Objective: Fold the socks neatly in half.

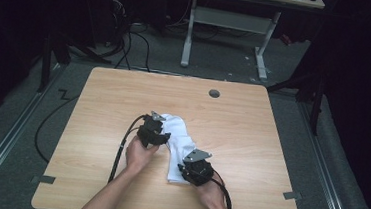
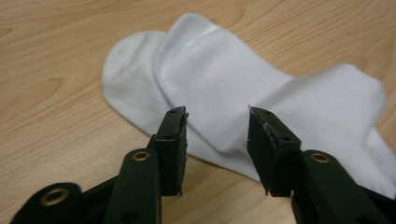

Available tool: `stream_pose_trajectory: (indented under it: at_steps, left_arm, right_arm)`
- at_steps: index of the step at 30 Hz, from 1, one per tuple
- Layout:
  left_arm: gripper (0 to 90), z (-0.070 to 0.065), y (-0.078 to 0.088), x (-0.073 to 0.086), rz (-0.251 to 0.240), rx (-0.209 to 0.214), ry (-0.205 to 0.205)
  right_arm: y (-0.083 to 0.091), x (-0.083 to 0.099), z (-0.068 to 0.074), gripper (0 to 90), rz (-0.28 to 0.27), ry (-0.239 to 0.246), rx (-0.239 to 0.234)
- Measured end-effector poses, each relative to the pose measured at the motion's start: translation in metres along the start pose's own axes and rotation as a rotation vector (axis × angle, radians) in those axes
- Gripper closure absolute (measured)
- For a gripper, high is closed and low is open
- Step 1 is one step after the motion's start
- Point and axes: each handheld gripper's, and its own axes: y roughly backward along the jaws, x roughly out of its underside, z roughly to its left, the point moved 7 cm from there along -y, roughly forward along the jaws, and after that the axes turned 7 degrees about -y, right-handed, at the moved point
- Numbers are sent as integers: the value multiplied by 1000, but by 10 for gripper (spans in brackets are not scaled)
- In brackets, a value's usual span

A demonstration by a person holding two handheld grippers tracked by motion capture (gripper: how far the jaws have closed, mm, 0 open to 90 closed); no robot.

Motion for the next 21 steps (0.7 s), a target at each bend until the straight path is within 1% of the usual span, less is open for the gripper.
stream_pose_trajectory:
  at_steps: [2, 5, 8, 10, 12, 14, 15, 16, 18, 21]
  left_arm:
    - [557, 4, -3, -6, 1, -12, 8]
    - [552, 9, -8, -14, -8, -26, 24]
    - [553, 11, -13, -19, -13, -39, 18]
    - [558, 12, -17, -20, -11, -36, 32]
    - [562, 14, -23, -21, 10, -49, 19]
    - [580, 16, -27, -24, 16, -69, 8]
    - [592, 17, -28, -26, 7, -75, 7]
    - [609, 17, -29, -27, -2, -77, 11]
    - [624, 18, -32, -29, 9, -77, 11]
    - [668, 16, -35, -31, 12, -77, -3]
  right_arm:
    - [1, 1, 0, 715, 4, -5, -6]
    - [2, 2, 2, 719, 3, 9, -10]
    - [3, 5, 4, 723, 3, 22, -12]
    - [4, 6, 4, 724, 2, 19, -13]
    - [3, 6, 4, 726, -4, 13, -16]
    - [3, 6, 4, 728, -5, 11, -17]
    - [4, 6, 4, 729, -3, 9, -15]
    - [4, 7, 4, 729, -3, 9, -16]
    - [4, 7, 4, 730, -6, 10, -18]
    - [4, 7, 3, 732, 0, 11, -17]
